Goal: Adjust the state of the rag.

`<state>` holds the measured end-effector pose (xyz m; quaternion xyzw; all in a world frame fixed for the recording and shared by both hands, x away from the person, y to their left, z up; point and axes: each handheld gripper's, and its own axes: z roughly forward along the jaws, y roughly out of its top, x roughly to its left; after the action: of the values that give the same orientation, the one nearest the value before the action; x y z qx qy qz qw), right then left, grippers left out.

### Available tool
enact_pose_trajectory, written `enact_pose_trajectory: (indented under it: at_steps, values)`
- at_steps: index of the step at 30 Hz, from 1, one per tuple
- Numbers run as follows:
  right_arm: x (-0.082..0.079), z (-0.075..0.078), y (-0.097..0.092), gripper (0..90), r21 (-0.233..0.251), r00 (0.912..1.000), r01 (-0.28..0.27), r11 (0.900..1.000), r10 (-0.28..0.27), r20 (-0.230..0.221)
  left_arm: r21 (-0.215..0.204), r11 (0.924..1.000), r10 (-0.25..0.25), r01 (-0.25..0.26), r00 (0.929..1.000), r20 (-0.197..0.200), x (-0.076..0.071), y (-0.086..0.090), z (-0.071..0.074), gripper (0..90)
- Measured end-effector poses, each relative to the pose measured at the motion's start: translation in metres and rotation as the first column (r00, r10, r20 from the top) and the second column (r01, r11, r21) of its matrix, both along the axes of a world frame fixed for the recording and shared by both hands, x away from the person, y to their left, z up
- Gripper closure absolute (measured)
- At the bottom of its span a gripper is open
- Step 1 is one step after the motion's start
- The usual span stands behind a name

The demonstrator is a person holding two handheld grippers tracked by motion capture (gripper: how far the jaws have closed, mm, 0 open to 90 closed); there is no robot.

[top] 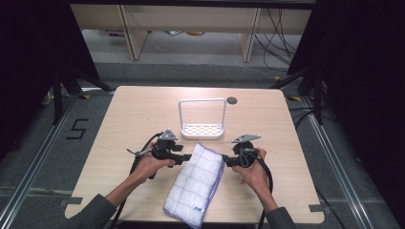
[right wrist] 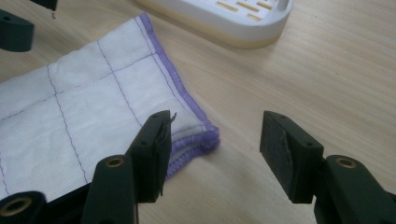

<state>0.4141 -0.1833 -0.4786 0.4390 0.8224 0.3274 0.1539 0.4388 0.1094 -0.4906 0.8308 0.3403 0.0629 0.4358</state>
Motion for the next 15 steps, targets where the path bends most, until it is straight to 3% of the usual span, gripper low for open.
enact_pose_trajectory:
  at_steps: [2,7,9,10,15]
  values:
    - [-0.001,0.002,0.002,44.4,0.001,0.9996,0.011,0.9999,-0.01,-0.026,-0.009,1.0,0.003,-0.003,1.0,-0.008,0.008,-0.007,0.0,42.5]
    - [0.003,-0.001,0.005,44.3,0.0,0.9997,0.005,1.0,-0.005,-0.022,-0.004,1.0,0.003,-0.003,1.0,0.0,0.015,-0.02,-0.003,43.1]
    - [0.003,-0.002,0.006,44.3,-0.003,0.9998,0.016,0.9999,-0.016,-0.011,0.0,1.0,-0.003,0.003,1.0,-0.002,0.016,-0.022,-0.003,43.1]
    - [0.002,0.0,0.007,44.3,0.003,0.9994,0.019,0.9998,-0.019,-0.03,0.0,1.0,0.007,-0.007,1.0,-0.003,0.017,-0.023,-0.004,43.0]
    - [0.003,-0.003,0.009,44.1,0.013,0.9991,0.027,0.9995,-0.027,-0.032,0.004,0.9999,0.009,-0.009,0.9999,-0.009,0.026,-0.024,-0.006,43.7]
